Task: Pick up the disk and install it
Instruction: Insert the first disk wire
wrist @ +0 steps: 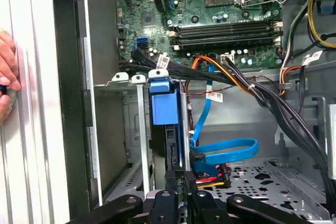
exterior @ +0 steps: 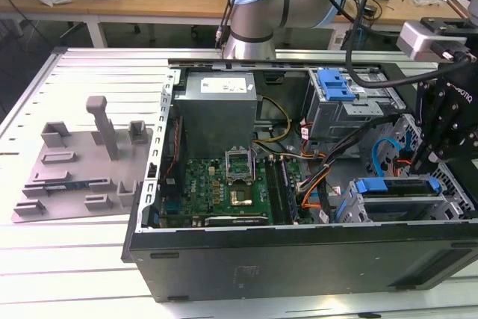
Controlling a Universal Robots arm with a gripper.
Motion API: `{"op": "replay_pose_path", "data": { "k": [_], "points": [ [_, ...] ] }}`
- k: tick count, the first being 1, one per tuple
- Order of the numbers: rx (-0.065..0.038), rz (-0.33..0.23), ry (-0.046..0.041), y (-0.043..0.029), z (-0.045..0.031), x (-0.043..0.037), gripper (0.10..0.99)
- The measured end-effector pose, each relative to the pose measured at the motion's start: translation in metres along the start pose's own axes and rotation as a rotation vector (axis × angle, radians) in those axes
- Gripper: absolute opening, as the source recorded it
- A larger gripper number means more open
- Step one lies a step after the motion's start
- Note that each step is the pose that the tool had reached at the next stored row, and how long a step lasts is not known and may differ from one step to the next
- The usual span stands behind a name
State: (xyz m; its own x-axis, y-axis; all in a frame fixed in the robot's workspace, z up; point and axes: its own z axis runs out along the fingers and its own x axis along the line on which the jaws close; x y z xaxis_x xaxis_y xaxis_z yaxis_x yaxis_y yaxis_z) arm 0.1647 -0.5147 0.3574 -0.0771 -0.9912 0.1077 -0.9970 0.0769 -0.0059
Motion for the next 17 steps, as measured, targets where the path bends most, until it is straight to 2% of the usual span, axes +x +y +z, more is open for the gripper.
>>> {"op": "replay_pose_path", "data": {
  "k": [1, 3, 4, 17],
  "points": [
    [0.000, 0.000, -0.0023, -0.0001, 0.0001, 0.0006, 0.169],
    [-0.001, 0.000, -0.0149, -0.0004, 0.0008, 0.0044, 0.169],
    [-0.001, 0.000, -0.0176, -0.0007, 0.0009, 0.0056, 0.169],
    [0.000, -0.011, -0.0184, -0.0012, 0.0012, 0.0057, 0.169]
  ]
}}
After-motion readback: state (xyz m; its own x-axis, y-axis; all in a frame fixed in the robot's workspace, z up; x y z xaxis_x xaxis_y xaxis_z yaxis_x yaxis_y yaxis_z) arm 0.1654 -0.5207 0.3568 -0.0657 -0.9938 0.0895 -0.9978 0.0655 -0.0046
